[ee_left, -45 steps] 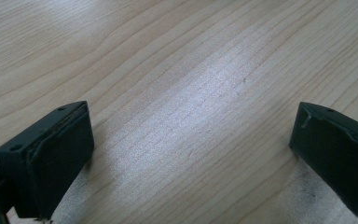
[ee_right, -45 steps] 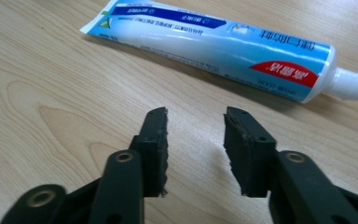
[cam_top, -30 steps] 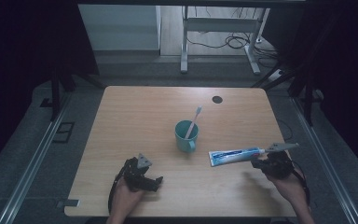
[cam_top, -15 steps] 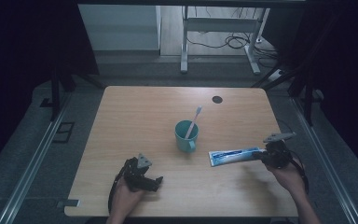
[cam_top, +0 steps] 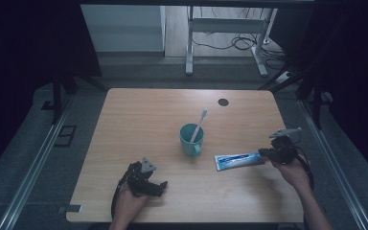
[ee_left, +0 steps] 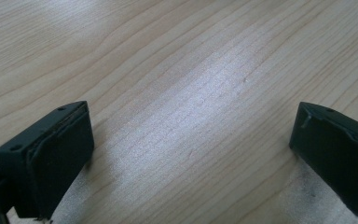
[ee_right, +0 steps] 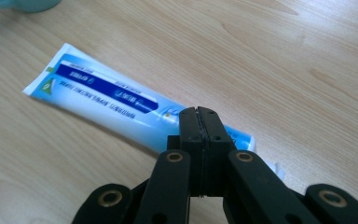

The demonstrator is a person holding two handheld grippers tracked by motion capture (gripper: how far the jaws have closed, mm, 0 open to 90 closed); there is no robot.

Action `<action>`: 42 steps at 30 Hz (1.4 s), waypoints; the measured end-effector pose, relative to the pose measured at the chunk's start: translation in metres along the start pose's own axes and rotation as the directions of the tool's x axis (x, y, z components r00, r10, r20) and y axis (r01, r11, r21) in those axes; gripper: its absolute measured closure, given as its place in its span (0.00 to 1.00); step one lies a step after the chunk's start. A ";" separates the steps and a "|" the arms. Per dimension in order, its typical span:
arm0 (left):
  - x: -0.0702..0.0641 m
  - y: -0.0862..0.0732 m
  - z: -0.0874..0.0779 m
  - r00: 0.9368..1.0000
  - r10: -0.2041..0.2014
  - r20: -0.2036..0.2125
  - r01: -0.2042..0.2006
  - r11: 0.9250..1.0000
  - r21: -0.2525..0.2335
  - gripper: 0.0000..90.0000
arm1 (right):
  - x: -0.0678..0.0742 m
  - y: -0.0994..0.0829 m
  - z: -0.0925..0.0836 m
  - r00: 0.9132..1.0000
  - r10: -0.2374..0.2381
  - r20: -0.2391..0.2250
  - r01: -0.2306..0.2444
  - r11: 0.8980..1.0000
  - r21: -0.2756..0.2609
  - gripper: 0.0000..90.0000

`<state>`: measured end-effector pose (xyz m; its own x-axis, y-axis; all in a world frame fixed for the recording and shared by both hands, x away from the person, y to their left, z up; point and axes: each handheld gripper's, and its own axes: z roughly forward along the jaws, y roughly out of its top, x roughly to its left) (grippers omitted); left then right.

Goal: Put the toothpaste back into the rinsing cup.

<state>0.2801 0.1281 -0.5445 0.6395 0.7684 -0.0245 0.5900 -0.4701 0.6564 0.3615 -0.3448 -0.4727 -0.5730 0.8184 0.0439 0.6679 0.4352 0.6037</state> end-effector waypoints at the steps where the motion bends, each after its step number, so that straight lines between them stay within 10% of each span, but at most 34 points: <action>1: 0.000 0.000 0.000 1.000 0.000 0.000 0.000 1.000 0.000 0.00 | -0.001 0.001 0.001 1.000 0.001 0.001 -0.001 1.000 0.003 0.99; 24: 0.000 0.000 0.000 1.000 0.001 0.001 -0.001 1.000 -0.001 0.00 | -0.015 0.010 0.032 0.999 0.033 0.016 -0.033 0.999 0.040 0.99; 42: 0.000 0.000 0.000 1.000 -0.001 0.000 0.001 1.000 0.000 0.00 | -0.012 -0.005 0.023 0.999 0.029 -0.020 -0.027 0.998 0.056 0.99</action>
<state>0.2802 0.1282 -0.5445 0.6393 0.7686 -0.0251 0.5901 -0.4694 0.6568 0.3759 -0.3480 -0.4947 -0.5632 0.8227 0.0772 0.7089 0.4330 0.5568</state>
